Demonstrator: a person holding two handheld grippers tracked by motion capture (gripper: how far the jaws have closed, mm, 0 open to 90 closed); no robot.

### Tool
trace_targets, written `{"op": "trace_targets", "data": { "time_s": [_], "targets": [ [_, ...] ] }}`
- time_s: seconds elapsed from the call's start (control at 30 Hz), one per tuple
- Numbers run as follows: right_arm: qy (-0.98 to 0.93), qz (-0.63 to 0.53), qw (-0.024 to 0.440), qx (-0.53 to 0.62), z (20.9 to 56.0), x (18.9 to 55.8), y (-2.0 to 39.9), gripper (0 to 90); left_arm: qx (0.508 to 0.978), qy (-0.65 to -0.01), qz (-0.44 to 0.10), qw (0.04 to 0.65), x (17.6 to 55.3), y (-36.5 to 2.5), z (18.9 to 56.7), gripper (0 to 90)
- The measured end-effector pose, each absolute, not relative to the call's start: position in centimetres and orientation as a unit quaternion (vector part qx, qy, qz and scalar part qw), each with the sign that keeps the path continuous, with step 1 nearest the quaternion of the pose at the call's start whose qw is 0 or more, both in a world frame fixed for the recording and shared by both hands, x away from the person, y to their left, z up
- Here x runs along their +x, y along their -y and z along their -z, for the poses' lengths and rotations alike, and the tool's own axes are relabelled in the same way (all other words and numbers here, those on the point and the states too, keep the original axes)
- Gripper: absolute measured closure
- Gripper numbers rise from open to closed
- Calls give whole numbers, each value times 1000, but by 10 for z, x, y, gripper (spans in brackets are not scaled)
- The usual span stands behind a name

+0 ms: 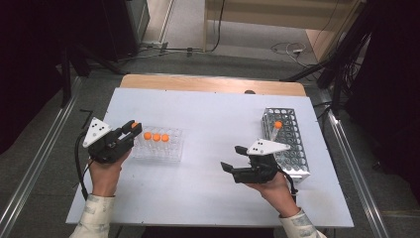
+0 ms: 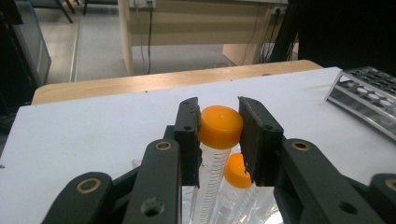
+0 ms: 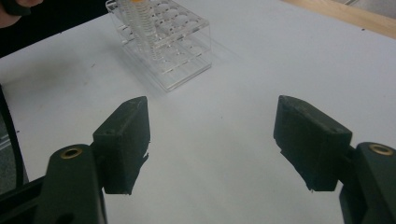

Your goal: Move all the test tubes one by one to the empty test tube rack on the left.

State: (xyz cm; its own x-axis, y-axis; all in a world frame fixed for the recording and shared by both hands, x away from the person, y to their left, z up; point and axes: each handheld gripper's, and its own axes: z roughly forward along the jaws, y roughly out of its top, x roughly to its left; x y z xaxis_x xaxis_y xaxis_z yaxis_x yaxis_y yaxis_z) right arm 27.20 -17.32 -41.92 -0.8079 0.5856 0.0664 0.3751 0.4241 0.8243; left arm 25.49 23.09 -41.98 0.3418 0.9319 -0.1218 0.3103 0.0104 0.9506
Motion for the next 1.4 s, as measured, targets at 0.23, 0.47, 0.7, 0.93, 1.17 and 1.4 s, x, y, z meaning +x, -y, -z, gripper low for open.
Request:
{"op": "trace_targets", "data": {
  "time_s": [0.23,0.47,0.7,0.93,1.17,1.4],
  "targets": [
    [-836,-454,116,286,419,271,173,256,638,-498,-294,508,255,-230,428,699],
    [-835,-454,118,288,418,272,175,256,636,-497,-283,517,253,-231,426,621],
    [-834,-454,120,291,418,272,176,255,628,-499,-275,530,250,-234,423,584],
    [-822,-460,130,311,414,277,190,256,630,-494,-256,542,247,-233,413,426],
    [-804,-467,154,335,405,285,212,256,629,-499,-256,538,244,-226,406,291],
    [-778,-467,197,371,396,291,238,260,624,-499,-267,539,239,-227,400,255]
  ]
}}
